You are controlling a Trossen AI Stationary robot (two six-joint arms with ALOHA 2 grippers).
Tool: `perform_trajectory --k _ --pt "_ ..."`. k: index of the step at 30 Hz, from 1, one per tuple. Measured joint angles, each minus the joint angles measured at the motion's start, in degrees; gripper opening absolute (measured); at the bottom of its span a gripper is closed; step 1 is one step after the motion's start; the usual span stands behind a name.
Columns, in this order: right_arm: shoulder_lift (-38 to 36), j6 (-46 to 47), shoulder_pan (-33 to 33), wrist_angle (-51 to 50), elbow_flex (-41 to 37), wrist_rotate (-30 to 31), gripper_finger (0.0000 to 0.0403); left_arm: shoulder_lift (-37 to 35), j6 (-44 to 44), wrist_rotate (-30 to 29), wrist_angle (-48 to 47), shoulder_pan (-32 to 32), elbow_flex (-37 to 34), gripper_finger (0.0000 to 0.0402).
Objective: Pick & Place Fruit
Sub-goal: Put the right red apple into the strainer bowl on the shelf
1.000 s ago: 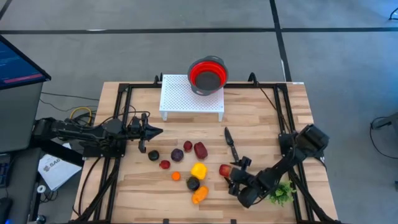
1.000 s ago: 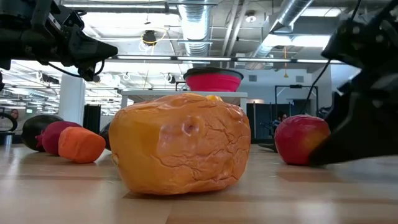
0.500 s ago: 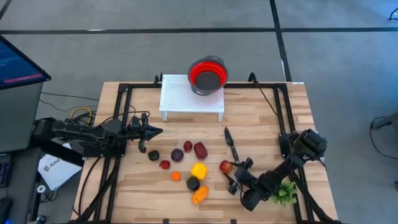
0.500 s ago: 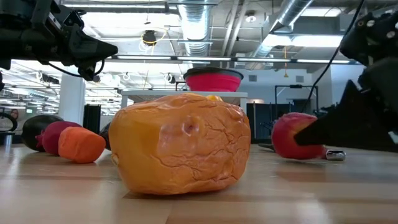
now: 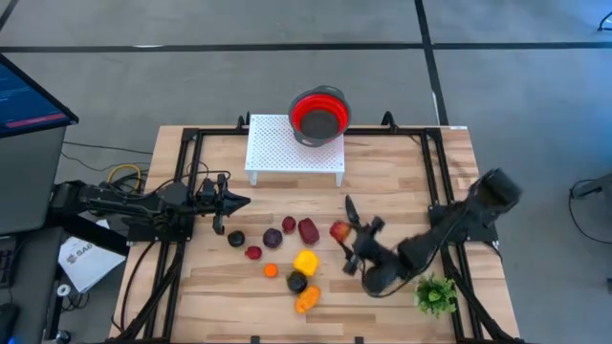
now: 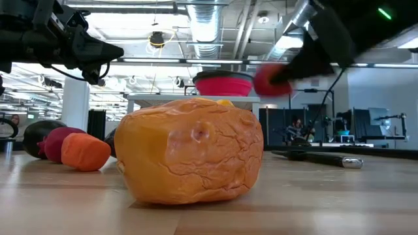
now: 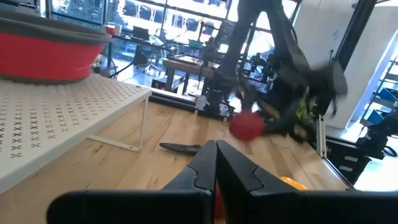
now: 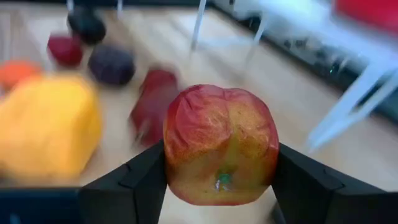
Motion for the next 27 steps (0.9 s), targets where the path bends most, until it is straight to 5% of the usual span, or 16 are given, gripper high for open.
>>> perform_trajectory --k 5,11,19,27 --pt "-14.04 -23.63 -12.54 3.3 3.54 -14.73 0.0236 0.0 0.0 0.17 0.24 0.0 -0.01 0.0004" --pt "-18.51 -33.0 -32.57 -2.79 17.99 -35.46 0.0236 0.02 0.05 0.2 0.24 0.0 0.0 0.0004" --pt "-0.69 -35.07 -55.94 -33.0 50.04 -55.74 0.0236 0.0 4.86 0.15 0.26 0.0 0.0 0.0004" --pt "23.11 -38.99 -66.82 -59.17 82.36 -63.33 0.0239 0.0 6.39 -0.07 0.34 0.0 0.0 0.0004"
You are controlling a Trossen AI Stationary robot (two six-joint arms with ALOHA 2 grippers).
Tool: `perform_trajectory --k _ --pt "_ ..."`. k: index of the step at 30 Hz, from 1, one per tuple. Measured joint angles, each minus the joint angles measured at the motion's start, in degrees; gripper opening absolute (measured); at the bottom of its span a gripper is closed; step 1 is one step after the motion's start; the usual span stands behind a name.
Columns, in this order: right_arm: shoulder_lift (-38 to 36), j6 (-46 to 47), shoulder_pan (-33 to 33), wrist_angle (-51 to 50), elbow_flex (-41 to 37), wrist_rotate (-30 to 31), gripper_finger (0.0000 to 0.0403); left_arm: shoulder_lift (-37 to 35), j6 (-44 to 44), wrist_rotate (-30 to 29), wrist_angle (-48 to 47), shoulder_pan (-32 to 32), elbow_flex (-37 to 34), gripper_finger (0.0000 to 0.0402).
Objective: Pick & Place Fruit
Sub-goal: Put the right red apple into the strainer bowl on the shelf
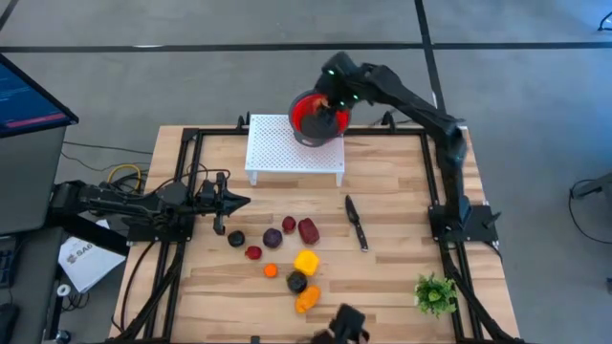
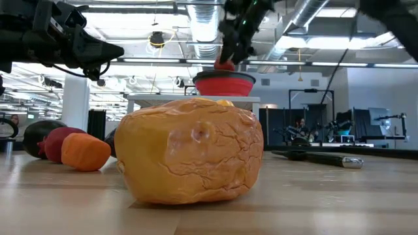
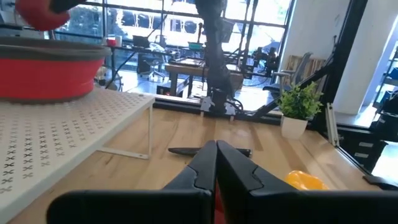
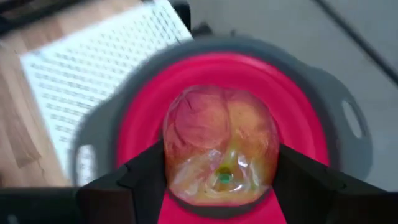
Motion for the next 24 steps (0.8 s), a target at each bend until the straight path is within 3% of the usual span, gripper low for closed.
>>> perform_trajectory --k 2,6,24 --pt "4.47 -0.45 -1.16 -3.5 5.28 -1.61 0.0239 0.0 -0.08 0.0 0.04 0.0 0.0 0.0004" --pt "5.58 -1.44 -2.46 -1.47 0.63 -5.64 0.024 0.01 -0.25 0.02 0.05 0.0 0.0 0.0004" --pt "6.98 -0.38 -2.12 1.66 0.06 -3.77 0.0249 2.47 -0.35 0.26 0.83 0.0 0.0 0.0004"
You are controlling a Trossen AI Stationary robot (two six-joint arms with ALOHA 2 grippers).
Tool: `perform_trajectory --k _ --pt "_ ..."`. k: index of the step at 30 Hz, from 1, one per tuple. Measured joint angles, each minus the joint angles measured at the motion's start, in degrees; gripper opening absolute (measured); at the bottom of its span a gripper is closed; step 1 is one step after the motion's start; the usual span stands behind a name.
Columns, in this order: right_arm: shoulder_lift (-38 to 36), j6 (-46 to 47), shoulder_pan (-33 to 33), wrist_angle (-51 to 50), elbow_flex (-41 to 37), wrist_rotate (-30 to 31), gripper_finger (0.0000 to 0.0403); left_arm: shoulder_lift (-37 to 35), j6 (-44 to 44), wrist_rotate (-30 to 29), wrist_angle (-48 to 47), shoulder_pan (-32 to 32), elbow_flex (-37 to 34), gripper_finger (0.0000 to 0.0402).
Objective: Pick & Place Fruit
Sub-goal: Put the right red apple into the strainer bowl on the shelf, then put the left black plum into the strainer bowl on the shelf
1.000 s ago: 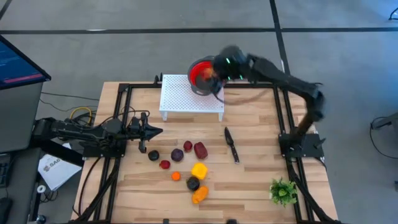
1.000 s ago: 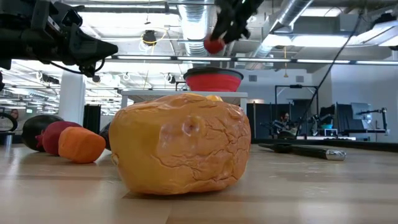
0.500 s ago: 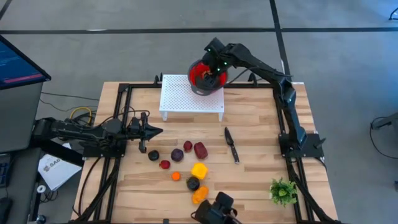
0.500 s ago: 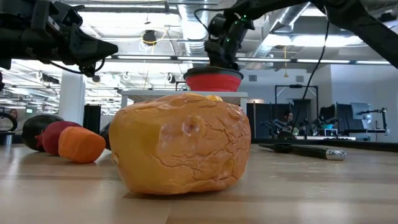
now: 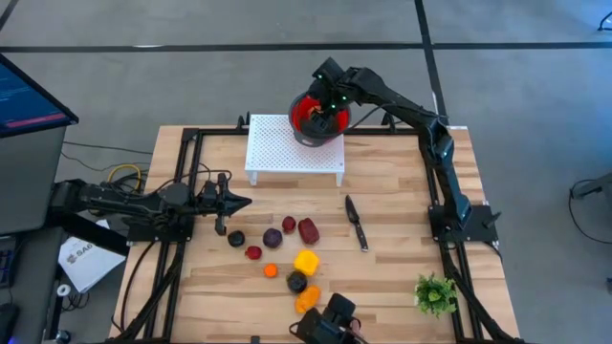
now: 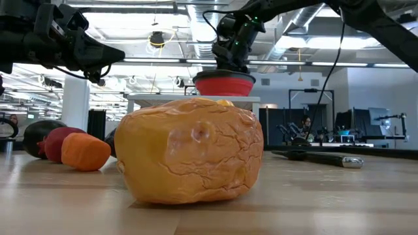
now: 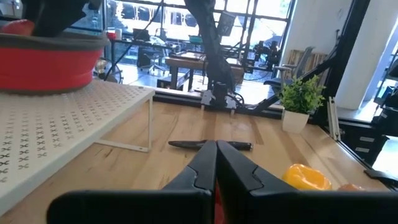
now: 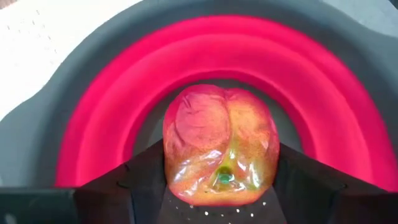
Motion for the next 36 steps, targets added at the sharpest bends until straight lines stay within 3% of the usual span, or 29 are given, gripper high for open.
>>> perform_trajectory --k 7,12,23,30,36 --pt "0.0 1.61 -0.05 0.08 0.0 2.74 0.0287 0.07 -1.28 0.07 0.0 0.0 0.0 0.0004" --pt "0.0 1.7 -0.08 0.09 0.0 9.13 0.0289 0.07 -1.55 0.31 -0.02 0.0 -0.01 0.0004" --pt "-1.38 -0.54 1.35 2.06 -0.09 13.77 0.029 0.07 -2.82 0.52 -0.07 0.0 0.0 0.0004" --pt "-7.6 -5.02 7.12 2.11 -0.09 22.35 0.029 0.07 -2.84 0.52 -0.13 0.0 0.0 0.0004" --pt "-13.32 -6.85 15.79 2.0 -2.51 24.05 0.029 0.07 -2.84 0.52 -0.17 0.0 0.0 0.0004"
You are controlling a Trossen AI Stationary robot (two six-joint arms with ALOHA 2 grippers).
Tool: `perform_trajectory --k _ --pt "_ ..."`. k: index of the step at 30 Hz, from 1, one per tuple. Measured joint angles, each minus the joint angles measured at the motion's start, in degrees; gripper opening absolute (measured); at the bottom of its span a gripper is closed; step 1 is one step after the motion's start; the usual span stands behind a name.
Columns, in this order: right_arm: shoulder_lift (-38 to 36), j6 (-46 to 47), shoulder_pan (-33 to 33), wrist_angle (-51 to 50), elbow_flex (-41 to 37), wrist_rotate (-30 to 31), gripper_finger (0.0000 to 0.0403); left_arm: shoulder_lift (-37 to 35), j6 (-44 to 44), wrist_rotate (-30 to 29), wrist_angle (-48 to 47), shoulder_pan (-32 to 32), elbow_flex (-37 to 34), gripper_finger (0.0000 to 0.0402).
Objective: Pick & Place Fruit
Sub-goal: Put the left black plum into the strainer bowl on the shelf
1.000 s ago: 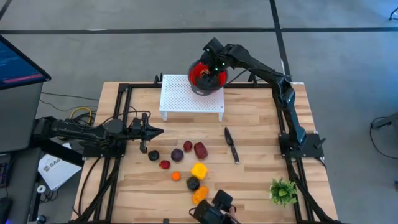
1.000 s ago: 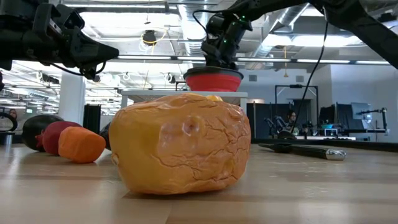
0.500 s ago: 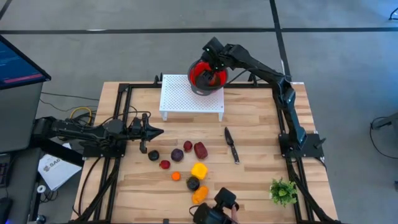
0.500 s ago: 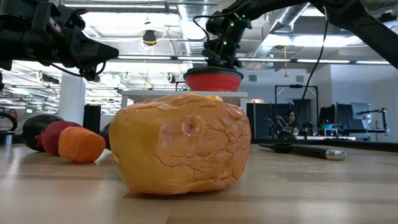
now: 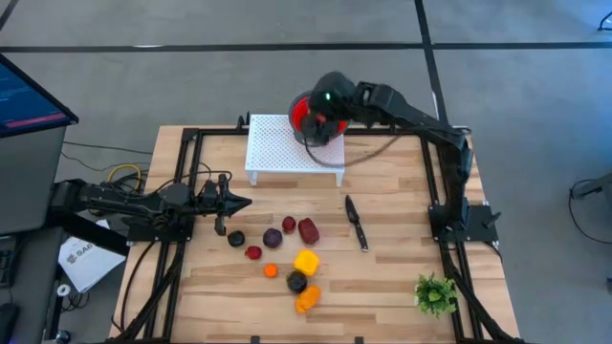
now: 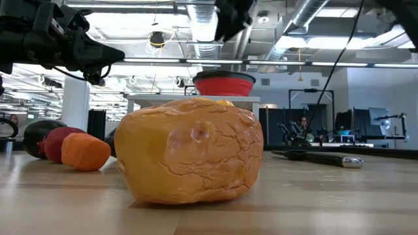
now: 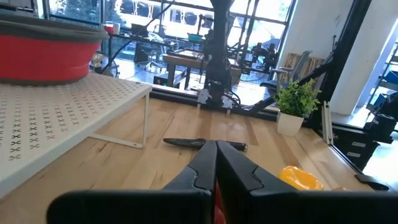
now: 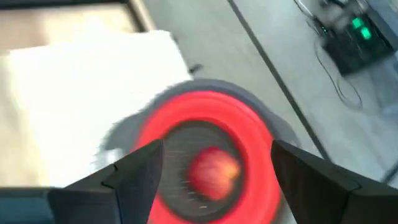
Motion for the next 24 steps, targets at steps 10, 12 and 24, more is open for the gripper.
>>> perform_trajectory --k 10,12,24 --pt "-18.45 3.19 16.02 25.23 -43.11 4.86 0.029 0.3 0.0 -0.02 -0.19 0.0 -0.02 0.0004" --pt "-22.83 7.2 19.94 32.93 -52.82 7.13 0.029 0.73 0.0 -0.01 0.07 0.0 -0.01 0.0004" --pt "-30.62 21.02 39.61 90.15 -92.96 16.7 0.029 18.01 -0.32 -0.27 -0.28 -4.39 7.47 0.0004"
